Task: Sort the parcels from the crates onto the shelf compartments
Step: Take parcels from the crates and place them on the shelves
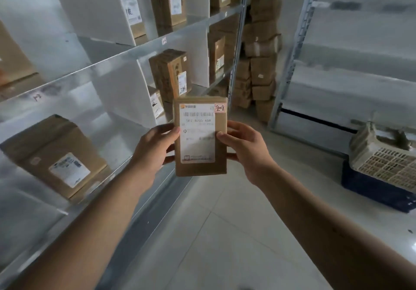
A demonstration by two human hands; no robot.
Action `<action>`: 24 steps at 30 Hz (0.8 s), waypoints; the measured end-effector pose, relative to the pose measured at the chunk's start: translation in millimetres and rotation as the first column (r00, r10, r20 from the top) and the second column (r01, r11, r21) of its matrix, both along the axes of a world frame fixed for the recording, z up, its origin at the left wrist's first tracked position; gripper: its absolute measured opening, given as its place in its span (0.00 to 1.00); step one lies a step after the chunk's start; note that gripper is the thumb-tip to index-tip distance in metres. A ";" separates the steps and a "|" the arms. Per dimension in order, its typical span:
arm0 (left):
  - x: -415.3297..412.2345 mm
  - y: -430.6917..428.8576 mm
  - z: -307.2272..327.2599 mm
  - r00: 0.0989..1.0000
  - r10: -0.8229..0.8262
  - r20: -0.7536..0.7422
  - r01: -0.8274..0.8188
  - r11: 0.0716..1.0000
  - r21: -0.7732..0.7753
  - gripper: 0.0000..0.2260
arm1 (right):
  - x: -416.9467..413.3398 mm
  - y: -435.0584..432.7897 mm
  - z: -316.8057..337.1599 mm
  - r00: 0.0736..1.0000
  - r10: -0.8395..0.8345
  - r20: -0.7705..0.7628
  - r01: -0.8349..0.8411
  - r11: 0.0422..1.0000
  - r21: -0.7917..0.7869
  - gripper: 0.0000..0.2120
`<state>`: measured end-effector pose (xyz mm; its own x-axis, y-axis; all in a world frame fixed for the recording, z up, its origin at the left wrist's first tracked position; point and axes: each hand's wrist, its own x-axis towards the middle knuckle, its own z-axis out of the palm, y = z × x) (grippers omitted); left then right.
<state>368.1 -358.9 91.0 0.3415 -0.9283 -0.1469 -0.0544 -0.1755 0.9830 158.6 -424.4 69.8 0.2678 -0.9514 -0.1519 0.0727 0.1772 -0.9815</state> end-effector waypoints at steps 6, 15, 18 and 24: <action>-14.5 -13.5 -21.0 0.977 0.204 -0.063 -0.203 0.979 0.028 0.09 | 5.4 -53.8 -24.9 0.983 0.180 -0.038 -0.180 0.984 0.001 0.18; 19.1 -23.6 -58.2 0.905 0.420 -0.064 -0.418 0.907 0.050 0.12 | 65.8 -90.1 -44.5 0.926 0.371 -0.077 -0.373 0.927 -0.023 0.19; 36.0 -25.6 -72.3 0.883 0.461 -0.086 -0.457 0.887 0.063 0.13 | 91.9 -99.5 -51.9 0.899 0.423 -0.113 -0.428 0.903 -0.023 0.20; 56.9 -25.7 -92.8 0.840 0.538 -0.071 -0.531 0.842 0.094 0.24 | 134.2 -111.3 -74.1 0.837 0.522 -0.162 -0.528 0.849 0.009 0.27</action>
<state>425.0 -384.6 -1.8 0.7639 -0.5917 -0.2577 0.1560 -0.2182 0.9634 292.8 -535.7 -4.3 0.7050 -0.6798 -0.2022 -0.1727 0.1119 -0.9786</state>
